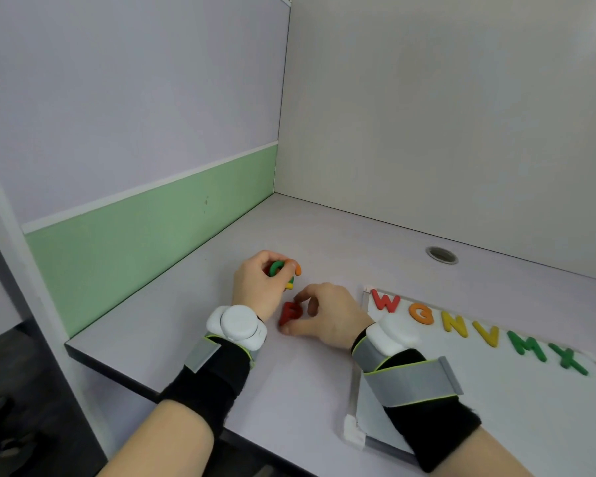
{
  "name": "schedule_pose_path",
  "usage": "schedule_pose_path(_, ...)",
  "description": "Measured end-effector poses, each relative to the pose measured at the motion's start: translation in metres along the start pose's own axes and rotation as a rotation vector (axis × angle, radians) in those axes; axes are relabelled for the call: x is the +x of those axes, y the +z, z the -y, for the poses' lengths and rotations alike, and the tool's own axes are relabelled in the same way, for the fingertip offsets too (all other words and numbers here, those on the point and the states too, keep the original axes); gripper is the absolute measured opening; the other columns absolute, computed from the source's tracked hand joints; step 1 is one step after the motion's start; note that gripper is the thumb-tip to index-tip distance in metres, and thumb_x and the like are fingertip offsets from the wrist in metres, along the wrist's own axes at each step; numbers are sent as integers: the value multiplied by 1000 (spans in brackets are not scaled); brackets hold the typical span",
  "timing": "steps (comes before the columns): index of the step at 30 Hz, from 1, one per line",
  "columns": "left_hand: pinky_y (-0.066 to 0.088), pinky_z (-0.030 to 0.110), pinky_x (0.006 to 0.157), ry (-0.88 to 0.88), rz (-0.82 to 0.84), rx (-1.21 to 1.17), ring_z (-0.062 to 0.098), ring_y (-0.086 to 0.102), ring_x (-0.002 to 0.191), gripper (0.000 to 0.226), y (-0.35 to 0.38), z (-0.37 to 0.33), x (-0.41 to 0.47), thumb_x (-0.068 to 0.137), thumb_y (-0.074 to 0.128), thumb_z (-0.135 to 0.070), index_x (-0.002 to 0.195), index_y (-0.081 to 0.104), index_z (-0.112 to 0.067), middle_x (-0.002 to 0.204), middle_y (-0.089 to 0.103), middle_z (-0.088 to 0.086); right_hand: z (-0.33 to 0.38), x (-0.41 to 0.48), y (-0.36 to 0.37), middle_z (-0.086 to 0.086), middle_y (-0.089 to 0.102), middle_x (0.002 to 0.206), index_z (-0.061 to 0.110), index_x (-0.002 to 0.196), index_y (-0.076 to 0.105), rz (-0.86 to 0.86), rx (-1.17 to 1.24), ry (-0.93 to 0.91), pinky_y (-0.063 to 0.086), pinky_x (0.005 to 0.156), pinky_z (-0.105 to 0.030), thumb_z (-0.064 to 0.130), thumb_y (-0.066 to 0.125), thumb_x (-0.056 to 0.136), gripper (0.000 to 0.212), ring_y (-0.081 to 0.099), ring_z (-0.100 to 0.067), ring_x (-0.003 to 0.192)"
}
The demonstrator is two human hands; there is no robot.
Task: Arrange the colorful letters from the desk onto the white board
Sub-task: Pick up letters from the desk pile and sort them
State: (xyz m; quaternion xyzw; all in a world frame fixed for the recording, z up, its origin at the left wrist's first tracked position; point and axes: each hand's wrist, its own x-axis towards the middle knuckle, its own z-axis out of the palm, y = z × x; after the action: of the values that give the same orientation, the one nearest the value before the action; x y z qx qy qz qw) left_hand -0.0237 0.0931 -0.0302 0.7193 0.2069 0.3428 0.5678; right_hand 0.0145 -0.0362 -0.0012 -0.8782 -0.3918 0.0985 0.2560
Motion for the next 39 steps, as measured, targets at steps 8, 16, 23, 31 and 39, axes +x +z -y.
schedule_pose_path(8,58,32,64,-6,3,17,7,64,54,8,1,-1,-2,77,69,-17,70,69,-20,72,72,-3,-3,-5,-1,2,53,79,16,95,68,-114,-42,-58,36,57,-22,40,71,68,36,50,-15,75)
schedule_pose_path(16,53,19,55,2,24,40,5,61,52,9,8,-4,-6,79,67,-12,71,71,-15,70,71,-3,-38,-34,-50,5,59,69,21,91,67,-194,34,39,40,60,-24,41,76,65,34,52,-11,68)
schedule_pose_path(23,53,19,57,20,142,54,8,61,54,9,35,-9,-20,79,66,-11,72,70,-13,71,72,2,-70,-58,-76,4,62,71,20,95,69,-225,45,84,40,65,-22,39,78,66,36,56,-13,72)
schedule_pose_path(31,52,17,55,62,248,42,10,65,61,6,86,-29,-23,82,66,-14,79,70,-11,78,73,2,-85,-68,-66,4,58,67,20,94,68,-210,73,74,39,58,-22,37,74,69,31,52,-11,63)
schedule_pose_path(39,51,21,54,52,241,-56,8,62,56,9,119,-30,-14,80,69,-12,72,69,-15,74,71,6,-96,-67,-55,8,52,60,25,97,68,-230,132,86,40,57,-24,42,73,67,35,48,-6,58)
